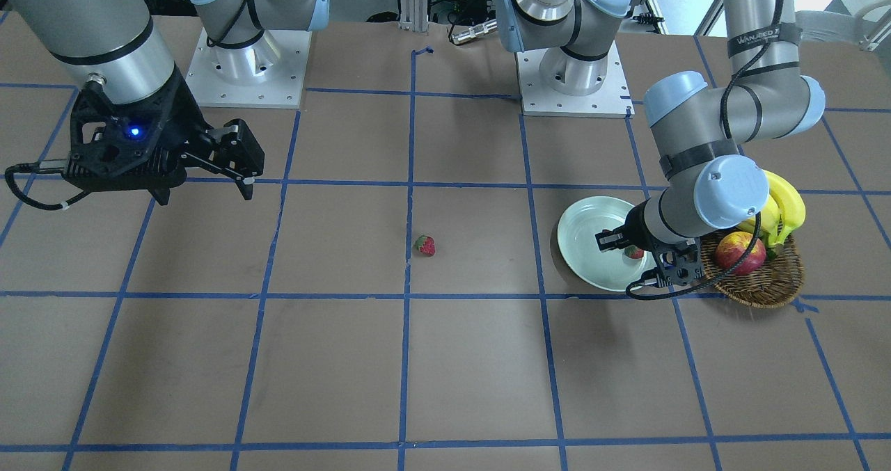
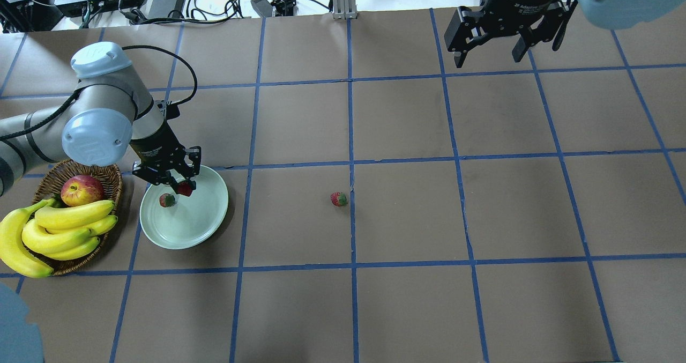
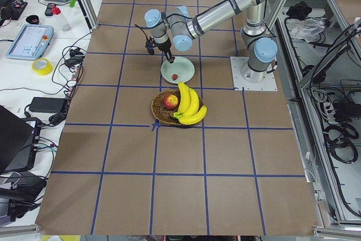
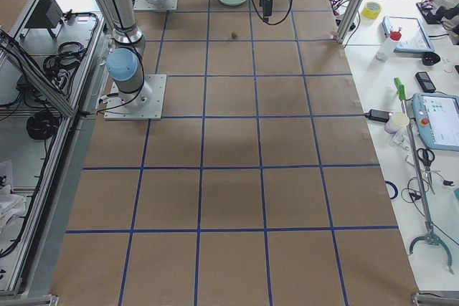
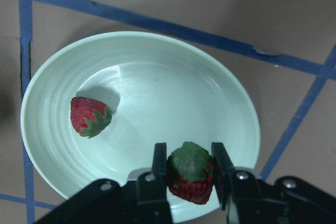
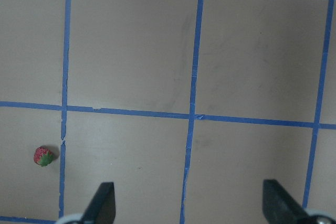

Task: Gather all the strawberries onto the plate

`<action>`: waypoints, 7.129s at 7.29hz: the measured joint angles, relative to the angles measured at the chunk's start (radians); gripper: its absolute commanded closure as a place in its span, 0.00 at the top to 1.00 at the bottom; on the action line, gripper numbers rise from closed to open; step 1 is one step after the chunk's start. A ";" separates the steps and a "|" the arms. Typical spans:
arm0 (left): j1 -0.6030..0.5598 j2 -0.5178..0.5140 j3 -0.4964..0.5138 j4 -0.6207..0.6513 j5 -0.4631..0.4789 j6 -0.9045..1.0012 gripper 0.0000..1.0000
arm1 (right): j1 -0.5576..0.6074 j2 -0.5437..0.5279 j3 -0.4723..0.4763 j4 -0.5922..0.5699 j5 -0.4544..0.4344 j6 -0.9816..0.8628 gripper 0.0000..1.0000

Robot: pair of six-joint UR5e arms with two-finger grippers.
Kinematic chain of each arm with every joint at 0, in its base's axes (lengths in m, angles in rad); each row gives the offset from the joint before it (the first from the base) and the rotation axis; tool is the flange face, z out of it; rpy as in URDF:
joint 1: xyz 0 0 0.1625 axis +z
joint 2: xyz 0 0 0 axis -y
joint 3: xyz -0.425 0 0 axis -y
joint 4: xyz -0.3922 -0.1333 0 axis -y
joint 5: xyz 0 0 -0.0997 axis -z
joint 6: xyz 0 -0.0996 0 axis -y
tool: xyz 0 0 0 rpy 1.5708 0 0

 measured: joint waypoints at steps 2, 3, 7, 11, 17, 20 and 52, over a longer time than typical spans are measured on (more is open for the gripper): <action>0.006 -0.001 -0.004 0.006 -0.002 0.016 1.00 | 0.000 0.000 0.000 0.000 0.001 0.000 1.00; 0.003 0.000 0.007 0.015 -0.008 0.023 1.00 | 0.000 0.000 0.000 0.000 0.002 0.000 1.00; -0.142 0.012 0.102 0.055 -0.063 -0.172 1.00 | 0.000 0.000 0.000 0.000 0.002 0.000 1.00; -0.352 -0.017 0.101 0.156 -0.243 -0.407 1.00 | 0.000 0.000 0.000 0.000 0.002 0.000 1.00; -0.477 -0.129 0.073 0.196 -0.278 -0.805 1.00 | 0.000 0.000 0.000 -0.001 0.002 0.000 1.00; -0.478 -0.167 0.041 0.208 -0.290 -0.815 0.71 | -0.003 -0.013 -0.003 0.001 -0.014 -0.002 1.00; -0.220 0.294 0.307 -0.302 0.011 0.079 1.00 | -0.010 -0.024 -0.001 0.001 -0.019 0.005 1.00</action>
